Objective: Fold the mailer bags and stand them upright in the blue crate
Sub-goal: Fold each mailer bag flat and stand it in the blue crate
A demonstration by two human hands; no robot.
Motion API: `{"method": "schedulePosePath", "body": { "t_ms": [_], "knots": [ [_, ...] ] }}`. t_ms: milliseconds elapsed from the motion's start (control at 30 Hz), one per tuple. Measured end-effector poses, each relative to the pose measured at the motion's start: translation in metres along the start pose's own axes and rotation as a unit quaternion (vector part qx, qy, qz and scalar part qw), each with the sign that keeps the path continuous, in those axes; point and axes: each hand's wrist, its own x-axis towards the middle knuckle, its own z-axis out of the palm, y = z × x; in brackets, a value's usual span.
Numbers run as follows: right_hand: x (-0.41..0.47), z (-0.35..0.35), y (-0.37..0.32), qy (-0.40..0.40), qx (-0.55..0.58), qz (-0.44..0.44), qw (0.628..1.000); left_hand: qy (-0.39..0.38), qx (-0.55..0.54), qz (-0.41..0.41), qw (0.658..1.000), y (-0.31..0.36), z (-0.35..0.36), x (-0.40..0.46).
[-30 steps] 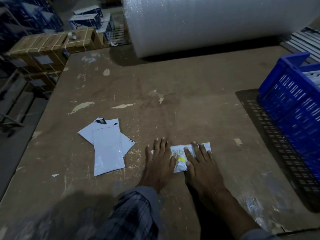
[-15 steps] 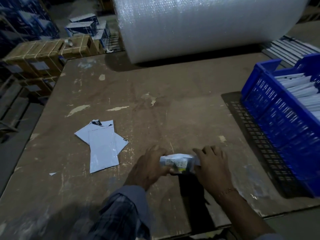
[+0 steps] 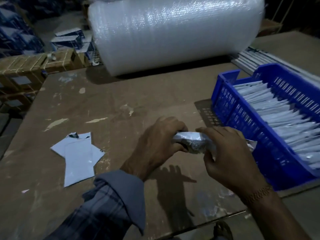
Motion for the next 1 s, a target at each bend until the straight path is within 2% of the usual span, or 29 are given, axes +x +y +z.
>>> {"method": "schedulePosePath", "body": {
  "t_ms": [167, 333, 433, 533, 633, 700, 833, 933, 1000],
  "knots": [
    [-0.003, -0.042, 0.058, 0.028, -0.043, -0.004, 0.999, 0.075, -0.06, 0.031, 0.995, 0.043, 0.044, 0.037],
    [-0.007, -0.106, 0.14, 0.088, -0.09, 0.018, 0.992, 0.156, -0.174, -0.028, 0.972, 0.103, 0.093, 0.075],
    [-0.014, -0.137, 0.201, 0.137, -0.092, 0.07, 0.984, 0.124, -0.192, -0.052, 0.972, 0.123, 0.131, 0.107],
    [-0.023, -0.163, 0.263, 0.154, -0.086, 0.088, 0.98, 0.103, -0.078, 0.011, 0.992, 0.144, 0.172, 0.139],
    [-0.028, -0.187, 0.311, 0.14, -0.058, 0.092, 0.984, 0.062, -0.041, 0.012, 0.997, 0.172, 0.213, 0.167],
    [-0.032, -0.197, 0.337, 0.128, -0.024, 0.096, 0.987, 0.011, -0.029, -0.004, 1.0, 0.186, 0.236, 0.187],
    [-0.041, -0.215, 0.376, 0.072, 0.088, 0.116, 0.987, -0.216, -0.026, -0.032, 0.975, 0.214, 0.271, 0.211],
    [-0.045, -0.222, 0.398, 0.022, 0.139, 0.125, 0.982, -0.395, 0.055, -0.048, 0.916, 0.232, 0.292, 0.221],
    [-0.043, -0.222, 0.41, -0.01, 0.167, 0.124, 0.978, -0.483, 0.075, -0.077, 0.869, 0.228, 0.303, 0.23]
  ]
}}
